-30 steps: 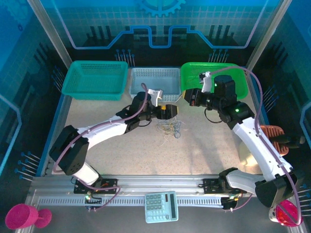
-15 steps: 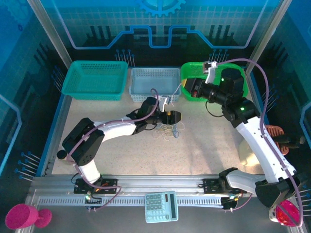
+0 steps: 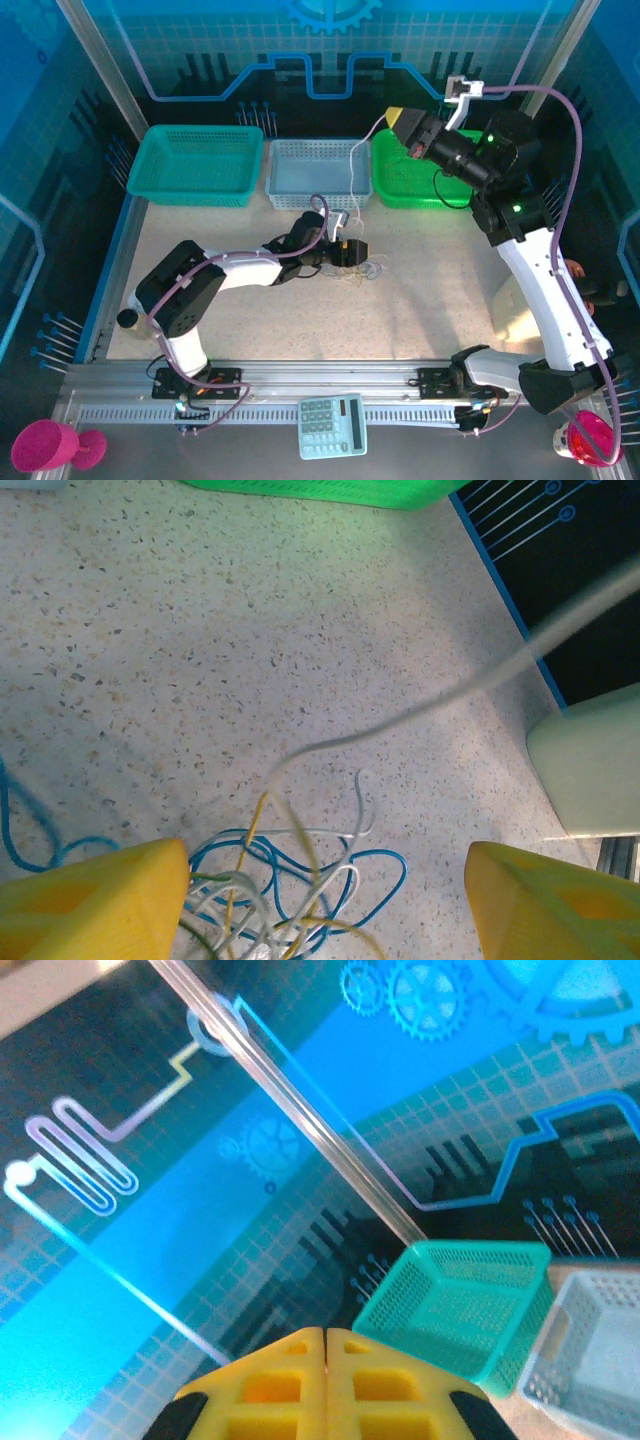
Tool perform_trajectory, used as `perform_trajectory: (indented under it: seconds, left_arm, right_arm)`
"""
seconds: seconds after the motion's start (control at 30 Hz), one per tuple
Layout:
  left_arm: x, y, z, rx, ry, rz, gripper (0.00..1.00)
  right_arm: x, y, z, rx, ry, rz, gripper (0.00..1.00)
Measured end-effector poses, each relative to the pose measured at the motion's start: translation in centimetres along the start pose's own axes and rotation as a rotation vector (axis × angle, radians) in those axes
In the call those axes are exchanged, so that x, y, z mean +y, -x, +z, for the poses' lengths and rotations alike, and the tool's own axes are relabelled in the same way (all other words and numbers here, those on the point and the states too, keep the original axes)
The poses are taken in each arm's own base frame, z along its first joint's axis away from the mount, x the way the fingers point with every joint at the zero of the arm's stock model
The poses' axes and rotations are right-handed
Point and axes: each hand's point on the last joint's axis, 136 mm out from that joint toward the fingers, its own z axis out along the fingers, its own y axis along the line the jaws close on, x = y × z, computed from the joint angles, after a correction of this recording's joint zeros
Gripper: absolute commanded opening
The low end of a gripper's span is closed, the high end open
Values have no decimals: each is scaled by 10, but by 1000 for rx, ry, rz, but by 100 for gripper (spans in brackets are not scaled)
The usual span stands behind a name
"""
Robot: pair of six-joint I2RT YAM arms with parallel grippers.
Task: Untangle the cables
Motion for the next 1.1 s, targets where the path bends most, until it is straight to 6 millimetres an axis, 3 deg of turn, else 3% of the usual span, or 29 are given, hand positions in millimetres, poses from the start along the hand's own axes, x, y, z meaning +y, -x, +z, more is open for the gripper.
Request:
perform_trajectory:
  seconds: [0.2,0.37,0.6,0.7,0.9,1.1]
  left_arm:
    - [6,-8,2,10,7,-19,74]
    - [7,-8,3,9,5,-19,75]
    - [2,-6,-4,1,-4,-16,80]
    - [-13,6,-19,-24,-22,-2,82]
    - [-63,43,-80,-124,-89,104,86]
    - [-83,48,-123,-122,-80,203,89]
  right_arm:
    - [1,31,-4,-79,14,15,0]
    - [15,51,-9,-125,43,-2,0]
    - [21,56,-11,-144,60,-13,0]
    - [12,51,-8,-132,45,-4,0]
    - [-11,38,-3,-90,-9,12,0]
    - [-28,20,2,-21,-50,0,0]
